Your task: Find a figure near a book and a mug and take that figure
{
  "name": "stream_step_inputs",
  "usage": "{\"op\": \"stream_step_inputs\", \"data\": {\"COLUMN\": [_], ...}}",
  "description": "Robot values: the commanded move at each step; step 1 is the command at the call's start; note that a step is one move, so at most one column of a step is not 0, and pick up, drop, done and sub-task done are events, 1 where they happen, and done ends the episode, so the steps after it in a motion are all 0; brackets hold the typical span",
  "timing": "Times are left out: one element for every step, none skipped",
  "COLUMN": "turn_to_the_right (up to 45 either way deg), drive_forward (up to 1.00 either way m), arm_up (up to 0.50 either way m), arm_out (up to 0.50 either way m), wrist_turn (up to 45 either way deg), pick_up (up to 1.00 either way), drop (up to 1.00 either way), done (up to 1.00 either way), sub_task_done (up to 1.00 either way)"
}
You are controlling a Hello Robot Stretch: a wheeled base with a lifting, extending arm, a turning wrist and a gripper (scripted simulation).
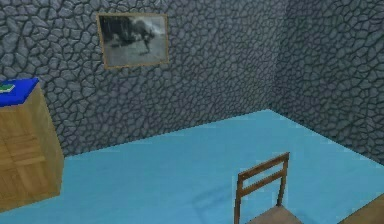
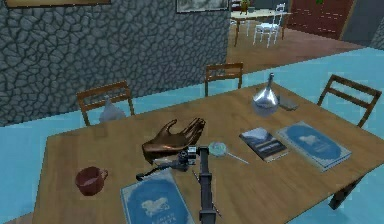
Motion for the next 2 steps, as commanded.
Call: {"op": "stream_step_inputs", "data": {"turn_to_the_right": [0.0,0.0], "drive_forward": [0.00,0.00], "arm_up": [0.00,0.10], "arm_out": [0.00,0.00], "wrist_turn": [0.0,0.0], "pick_up": [1.00,0.00], "drop": [0.00,0.00], "done": [0.00,0.00], "sub_task_done": [0.00,0.00]}}
